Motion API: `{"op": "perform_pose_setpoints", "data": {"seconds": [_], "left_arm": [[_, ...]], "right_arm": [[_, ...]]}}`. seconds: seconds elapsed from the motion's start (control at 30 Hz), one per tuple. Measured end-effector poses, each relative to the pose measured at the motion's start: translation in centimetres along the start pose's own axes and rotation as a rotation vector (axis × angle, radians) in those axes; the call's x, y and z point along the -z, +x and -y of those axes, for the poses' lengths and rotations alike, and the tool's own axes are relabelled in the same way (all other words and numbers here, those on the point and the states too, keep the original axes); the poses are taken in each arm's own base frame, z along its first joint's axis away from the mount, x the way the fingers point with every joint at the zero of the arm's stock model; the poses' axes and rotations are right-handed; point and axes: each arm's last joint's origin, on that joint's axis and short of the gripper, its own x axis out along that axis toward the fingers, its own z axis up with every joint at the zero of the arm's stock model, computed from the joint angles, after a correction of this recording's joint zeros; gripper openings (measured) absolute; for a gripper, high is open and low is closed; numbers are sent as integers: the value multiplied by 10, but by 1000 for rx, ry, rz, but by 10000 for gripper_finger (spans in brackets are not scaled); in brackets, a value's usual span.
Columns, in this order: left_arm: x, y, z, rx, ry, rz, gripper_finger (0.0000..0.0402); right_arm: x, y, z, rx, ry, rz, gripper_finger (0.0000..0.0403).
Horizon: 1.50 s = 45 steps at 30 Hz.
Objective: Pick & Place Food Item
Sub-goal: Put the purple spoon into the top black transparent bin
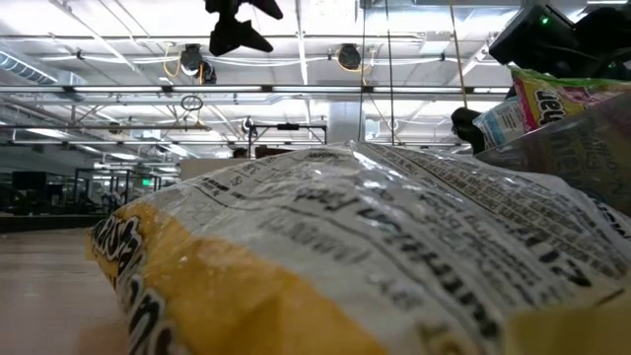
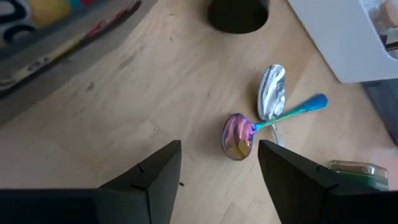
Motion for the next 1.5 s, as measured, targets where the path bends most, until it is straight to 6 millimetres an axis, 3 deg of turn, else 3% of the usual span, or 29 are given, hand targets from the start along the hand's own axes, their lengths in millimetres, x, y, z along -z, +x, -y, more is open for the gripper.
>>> {"op": "perform_pose_setpoints", "data": {"seconds": [0.4,0.77,1.0,1.37,1.5], "left_arm": [[-1,0,-2,1,-6,2,257],[-1,0,-1,4,-5,3,257],[-1,0,-1,4,-2,3,257],[-1,0,-2,4,-1,3,257],[-1,0,-2,4,-2,3,257]], "right_arm": [[1,23,-1,22,-44,-46,204],[6,29,7,74,-31,-76,181],[7,29,7,31,-23,-33,129],[7,29,8,33,-14,-24,12],[6,29,11,94,-8,-45,7]]}}
